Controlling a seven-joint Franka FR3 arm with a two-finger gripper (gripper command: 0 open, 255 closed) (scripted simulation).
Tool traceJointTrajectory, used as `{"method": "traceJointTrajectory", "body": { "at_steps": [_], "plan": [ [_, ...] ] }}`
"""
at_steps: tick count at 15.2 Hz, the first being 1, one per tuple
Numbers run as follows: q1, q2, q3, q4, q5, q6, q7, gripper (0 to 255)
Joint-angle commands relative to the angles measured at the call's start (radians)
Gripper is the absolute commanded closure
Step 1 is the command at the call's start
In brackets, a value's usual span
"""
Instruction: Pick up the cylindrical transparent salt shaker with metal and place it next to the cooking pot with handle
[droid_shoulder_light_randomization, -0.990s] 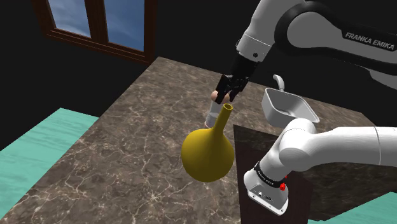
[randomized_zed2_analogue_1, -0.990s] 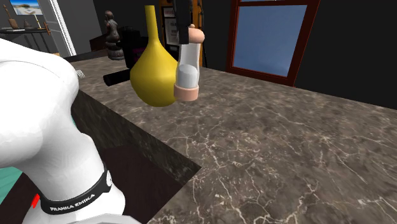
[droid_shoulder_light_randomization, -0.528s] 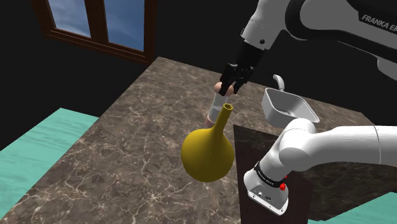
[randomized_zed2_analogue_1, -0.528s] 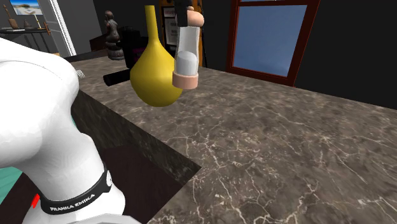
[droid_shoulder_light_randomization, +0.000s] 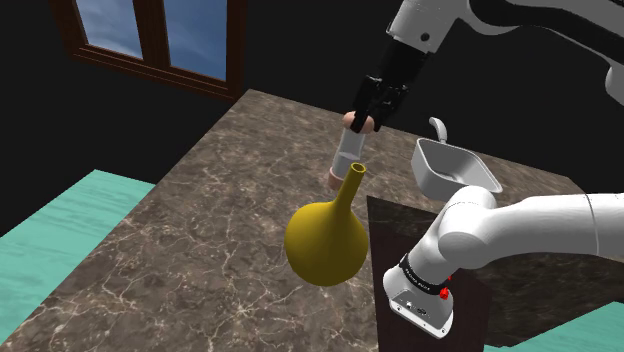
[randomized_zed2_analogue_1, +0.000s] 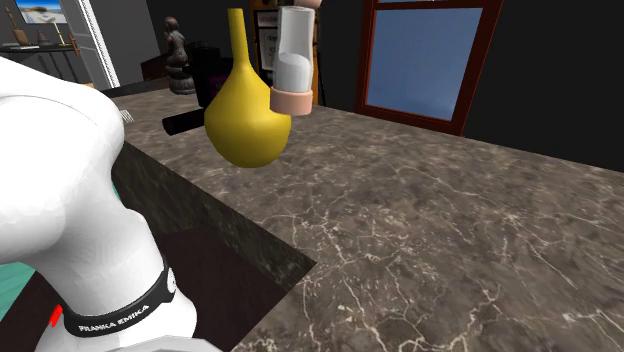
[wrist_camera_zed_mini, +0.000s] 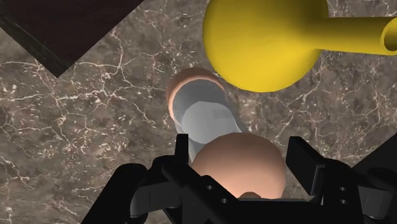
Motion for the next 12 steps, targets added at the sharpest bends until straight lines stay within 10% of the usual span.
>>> {"method": "traceJointTrajectory", "body": {
  "at_steps": [1, 12],
  "plan": [
    [-0.001, 0.011, -0.004, 0.034, -0.003, -0.024, 0.003, 255],
    [-0.005, 0.083, -0.016, 0.233, -0.015, -0.148, 0.027, 255]
  ]
}}
